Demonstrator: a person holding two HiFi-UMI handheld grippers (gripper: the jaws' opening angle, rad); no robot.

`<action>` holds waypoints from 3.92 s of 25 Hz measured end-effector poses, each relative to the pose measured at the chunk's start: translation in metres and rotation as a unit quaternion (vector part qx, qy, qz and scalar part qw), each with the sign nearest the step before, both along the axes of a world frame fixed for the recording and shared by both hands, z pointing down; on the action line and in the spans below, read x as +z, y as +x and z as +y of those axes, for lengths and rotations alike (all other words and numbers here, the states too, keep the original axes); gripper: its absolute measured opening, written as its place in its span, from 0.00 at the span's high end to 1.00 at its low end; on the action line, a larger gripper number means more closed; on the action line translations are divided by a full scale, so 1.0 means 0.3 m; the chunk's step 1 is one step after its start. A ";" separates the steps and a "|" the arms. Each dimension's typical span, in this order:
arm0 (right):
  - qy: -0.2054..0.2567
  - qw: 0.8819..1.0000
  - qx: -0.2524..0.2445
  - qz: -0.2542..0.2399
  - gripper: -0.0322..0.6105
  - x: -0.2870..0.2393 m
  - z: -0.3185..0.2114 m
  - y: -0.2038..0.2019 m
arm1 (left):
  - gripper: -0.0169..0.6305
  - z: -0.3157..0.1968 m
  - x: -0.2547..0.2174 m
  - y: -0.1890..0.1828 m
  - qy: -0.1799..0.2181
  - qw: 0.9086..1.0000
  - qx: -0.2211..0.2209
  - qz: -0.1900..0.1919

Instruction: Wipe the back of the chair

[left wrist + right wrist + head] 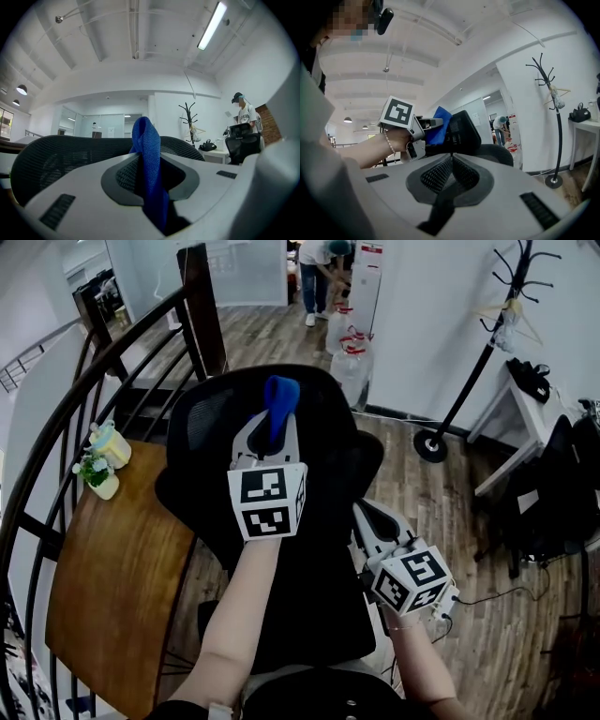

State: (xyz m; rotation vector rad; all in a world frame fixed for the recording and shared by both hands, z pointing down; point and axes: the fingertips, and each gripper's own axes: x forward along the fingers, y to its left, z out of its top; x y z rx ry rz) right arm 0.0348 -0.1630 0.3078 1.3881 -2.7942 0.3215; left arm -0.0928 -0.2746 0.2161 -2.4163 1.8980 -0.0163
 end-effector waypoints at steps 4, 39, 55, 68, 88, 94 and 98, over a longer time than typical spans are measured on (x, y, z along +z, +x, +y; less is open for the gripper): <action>-0.002 1.000 0.005 0.002 0.90 0.008 0.001 0.012 | 0.86 -0.001 0.001 0.054 0.003 1.000 0.014 0.011; -0.019 0.999 -0.020 -0.016 0.90 0.037 0.063 -0.191 | 0.86 0.337 0.233 -0.200 -0.053 0.997 0.038 0.043; -0.069 0.995 -0.064 0.018 0.90 0.184 0.072 -0.373 | 0.86 0.417 0.435 -0.832 -0.091 0.975 -0.201 0.008; -0.082 0.995 -0.058 0.008 0.90 0.253 0.031 -0.219 | 0.86 0.327 0.517 -0.789 -0.101 0.966 -0.238 -0.002; -0.101 0.994 -0.028 -0.013 0.90 0.300 -0.050 0.008 | 0.86 0.205 0.539 -0.468 -0.101 0.975 -0.200 -0.001; -0.102 0.994 -0.025 -0.016 0.90 0.300 -0.062 0.044 | 0.86 0.175 0.542 -0.352 -0.100 0.980 -0.173 -0.005; -0.104 0.994 -0.023 -0.018 0.90 0.308 -0.068 0.065 | 0.86 0.152 0.544 -0.258 -0.101 0.984 -0.146 -0.010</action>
